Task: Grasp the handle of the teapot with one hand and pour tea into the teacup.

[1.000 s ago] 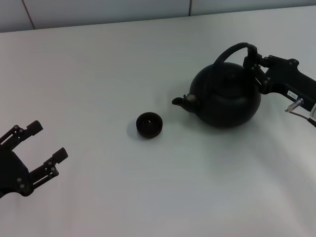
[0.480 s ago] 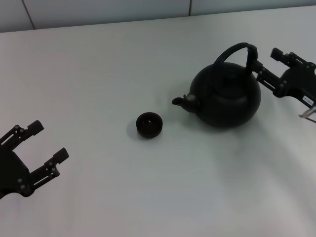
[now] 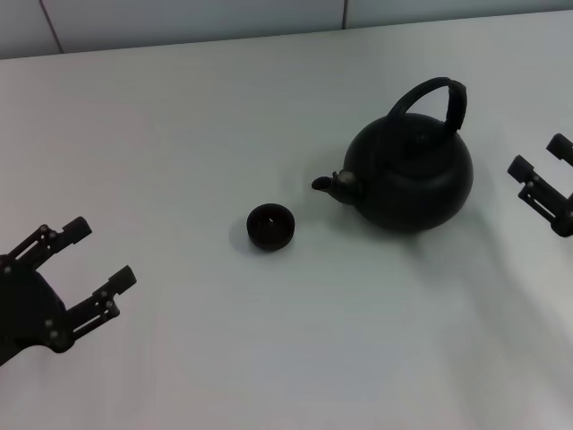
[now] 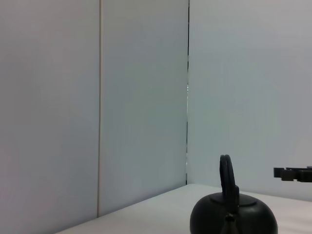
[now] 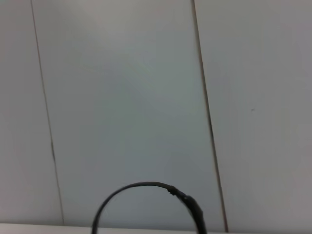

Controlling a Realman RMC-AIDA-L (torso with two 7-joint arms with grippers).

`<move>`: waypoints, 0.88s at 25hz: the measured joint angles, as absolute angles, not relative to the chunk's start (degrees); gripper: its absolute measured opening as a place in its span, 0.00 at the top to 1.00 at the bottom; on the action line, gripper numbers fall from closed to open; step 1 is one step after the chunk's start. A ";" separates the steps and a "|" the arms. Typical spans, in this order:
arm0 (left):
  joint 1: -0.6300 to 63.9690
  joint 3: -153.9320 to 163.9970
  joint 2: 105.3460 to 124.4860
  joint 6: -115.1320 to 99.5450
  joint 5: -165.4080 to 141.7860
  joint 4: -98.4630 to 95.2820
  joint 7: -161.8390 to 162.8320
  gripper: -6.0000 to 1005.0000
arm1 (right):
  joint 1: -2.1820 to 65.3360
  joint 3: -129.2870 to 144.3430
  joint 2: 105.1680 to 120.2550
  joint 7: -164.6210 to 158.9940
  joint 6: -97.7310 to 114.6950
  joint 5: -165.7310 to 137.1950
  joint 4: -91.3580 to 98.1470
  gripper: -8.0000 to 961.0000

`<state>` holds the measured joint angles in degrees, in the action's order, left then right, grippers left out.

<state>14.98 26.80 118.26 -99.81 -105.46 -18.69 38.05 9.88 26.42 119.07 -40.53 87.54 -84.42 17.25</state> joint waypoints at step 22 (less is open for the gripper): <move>31.91 37.36 112.33 -100.00 -122.98 -28.67 68.49 0.22 | 24.01 27.07 115.45 -68.16 104.86 -131.08 45.90 0.29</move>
<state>31.91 37.36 112.33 -100.00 -122.98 -28.67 68.49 24.01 27.07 115.45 -68.16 104.86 -131.08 45.90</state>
